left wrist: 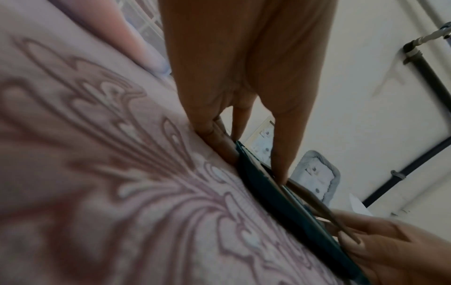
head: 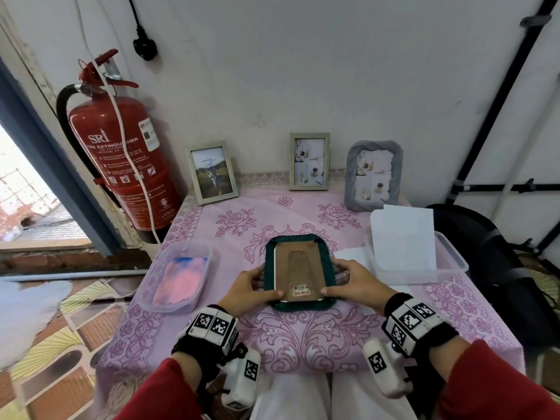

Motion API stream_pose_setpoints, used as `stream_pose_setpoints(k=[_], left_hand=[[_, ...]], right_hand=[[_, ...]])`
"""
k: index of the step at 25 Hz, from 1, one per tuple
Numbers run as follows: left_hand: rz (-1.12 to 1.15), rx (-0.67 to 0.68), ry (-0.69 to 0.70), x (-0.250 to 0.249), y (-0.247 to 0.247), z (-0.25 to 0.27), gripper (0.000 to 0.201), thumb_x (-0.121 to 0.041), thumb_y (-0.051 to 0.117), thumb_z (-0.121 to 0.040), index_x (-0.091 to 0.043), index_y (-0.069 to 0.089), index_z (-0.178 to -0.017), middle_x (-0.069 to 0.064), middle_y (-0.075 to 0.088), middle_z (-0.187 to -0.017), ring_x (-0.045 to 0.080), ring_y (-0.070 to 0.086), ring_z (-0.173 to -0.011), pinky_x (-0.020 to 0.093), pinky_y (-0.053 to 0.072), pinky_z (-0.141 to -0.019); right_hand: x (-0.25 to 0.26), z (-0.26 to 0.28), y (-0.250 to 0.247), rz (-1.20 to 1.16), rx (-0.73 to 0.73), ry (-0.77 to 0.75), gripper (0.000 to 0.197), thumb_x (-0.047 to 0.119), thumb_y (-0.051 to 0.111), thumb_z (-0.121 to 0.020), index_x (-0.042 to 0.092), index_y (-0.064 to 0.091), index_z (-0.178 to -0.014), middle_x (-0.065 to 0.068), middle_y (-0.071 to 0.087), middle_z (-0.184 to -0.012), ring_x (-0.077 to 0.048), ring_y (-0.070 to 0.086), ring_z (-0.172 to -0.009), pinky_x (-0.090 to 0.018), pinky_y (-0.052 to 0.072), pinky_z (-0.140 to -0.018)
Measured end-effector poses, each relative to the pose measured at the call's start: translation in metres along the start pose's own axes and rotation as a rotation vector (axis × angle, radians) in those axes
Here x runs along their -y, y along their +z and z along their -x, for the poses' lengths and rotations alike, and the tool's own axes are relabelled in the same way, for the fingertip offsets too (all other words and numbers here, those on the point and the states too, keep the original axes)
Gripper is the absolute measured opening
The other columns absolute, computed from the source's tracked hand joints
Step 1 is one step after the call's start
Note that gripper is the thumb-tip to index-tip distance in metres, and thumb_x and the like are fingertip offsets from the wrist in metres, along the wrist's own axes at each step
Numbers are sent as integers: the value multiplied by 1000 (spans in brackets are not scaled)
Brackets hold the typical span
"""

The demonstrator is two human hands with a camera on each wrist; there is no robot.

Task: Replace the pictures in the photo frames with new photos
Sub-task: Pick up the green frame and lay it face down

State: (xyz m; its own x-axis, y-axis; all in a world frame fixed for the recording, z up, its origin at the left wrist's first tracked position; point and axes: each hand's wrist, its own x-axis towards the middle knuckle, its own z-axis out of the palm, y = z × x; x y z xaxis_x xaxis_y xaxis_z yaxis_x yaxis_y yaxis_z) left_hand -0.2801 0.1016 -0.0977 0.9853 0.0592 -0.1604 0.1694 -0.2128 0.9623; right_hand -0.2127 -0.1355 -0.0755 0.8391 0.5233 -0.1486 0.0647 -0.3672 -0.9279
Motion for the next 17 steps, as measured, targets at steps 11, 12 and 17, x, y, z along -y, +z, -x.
stream_pose_setpoints(k=[11, 12, 17], left_hand=[[-162, 71, 71, 1, -7, -2, 63, 4, 70, -76, -21, 45, -128, -10, 64, -99, -6, 62, -83, 7, 49, -75], [-152, 71, 67, 1, -7, -3, 61, 5, 70, -76, -19, 46, -127, -8, 64, -99, -7, 63, -80, 6, 49, -73], [-120, 63, 31, -1, -5, -3, 57, 10, 65, -77, -7, 49, -129, 4, 64, -100, -4, 62, -75, 8, 50, -71]], right_hand=[[-2, 0, 0, 57, -21, 62, 81, 0, 75, -73, 8, 33, -142, -10, 40, -115, -18, 50, -94, -27, 45, -89], [-1, 1, 0, 55, -25, 70, 82, -1, 75, -73, 7, 32, -142, -10, 39, -114, -18, 49, -93, -28, 44, -89], [2, 2, 3, 32, -42, 97, 79, -10, 69, -75, 4, 32, -142, -16, 41, -119, -25, 52, -98, -31, 47, -93]])
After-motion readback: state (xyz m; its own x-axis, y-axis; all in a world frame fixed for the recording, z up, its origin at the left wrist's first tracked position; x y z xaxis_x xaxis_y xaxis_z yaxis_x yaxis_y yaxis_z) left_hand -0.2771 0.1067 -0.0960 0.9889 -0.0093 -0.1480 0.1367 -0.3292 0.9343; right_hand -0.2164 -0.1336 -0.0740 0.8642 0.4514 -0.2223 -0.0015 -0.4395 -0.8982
